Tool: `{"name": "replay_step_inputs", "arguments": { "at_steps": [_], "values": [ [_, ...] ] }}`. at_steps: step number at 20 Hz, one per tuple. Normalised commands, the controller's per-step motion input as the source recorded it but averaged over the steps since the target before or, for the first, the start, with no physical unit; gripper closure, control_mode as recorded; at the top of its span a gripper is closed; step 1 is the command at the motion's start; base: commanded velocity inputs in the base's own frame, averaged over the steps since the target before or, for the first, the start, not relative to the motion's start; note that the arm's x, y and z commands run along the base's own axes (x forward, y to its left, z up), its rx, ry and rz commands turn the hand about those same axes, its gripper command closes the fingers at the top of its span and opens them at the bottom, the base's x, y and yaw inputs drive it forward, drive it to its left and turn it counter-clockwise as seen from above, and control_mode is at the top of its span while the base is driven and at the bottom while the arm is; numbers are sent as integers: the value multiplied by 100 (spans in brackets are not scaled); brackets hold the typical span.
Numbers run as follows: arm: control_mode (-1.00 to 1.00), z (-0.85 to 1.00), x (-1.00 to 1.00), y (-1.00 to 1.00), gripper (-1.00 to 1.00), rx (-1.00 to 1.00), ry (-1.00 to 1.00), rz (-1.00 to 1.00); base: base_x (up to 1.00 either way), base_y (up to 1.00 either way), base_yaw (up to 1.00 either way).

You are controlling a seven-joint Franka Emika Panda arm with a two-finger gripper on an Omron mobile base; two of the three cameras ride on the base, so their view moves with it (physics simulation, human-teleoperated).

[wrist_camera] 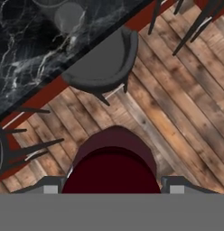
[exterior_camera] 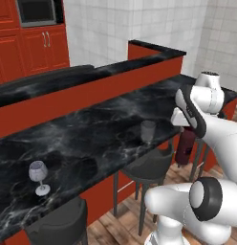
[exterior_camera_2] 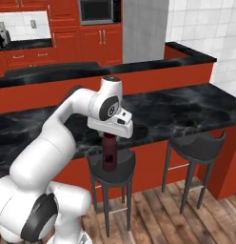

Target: There is a wine glass and glass cup on the dining counter. Place the wine bottle next to the wine glass and the juice bottle next to the glass cup.

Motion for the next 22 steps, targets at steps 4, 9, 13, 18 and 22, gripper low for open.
{"name": "replay_step_inputs", "arguments": {
  "at_steps": [4,9,13,18,22],
  "values": [
    [100,0,0,0,100,0,0,0,27,0,0],
    [100,0,0,0,100,0,0,0,41,-2,33],
    [100,0,0,0,100,0,0,0,40,-10,58],
    [100,0,0,0,100,0,0,0,45,-16,55],
    [100,0,0,0,100,0,0,0,43,-29,32]
  ]
}}
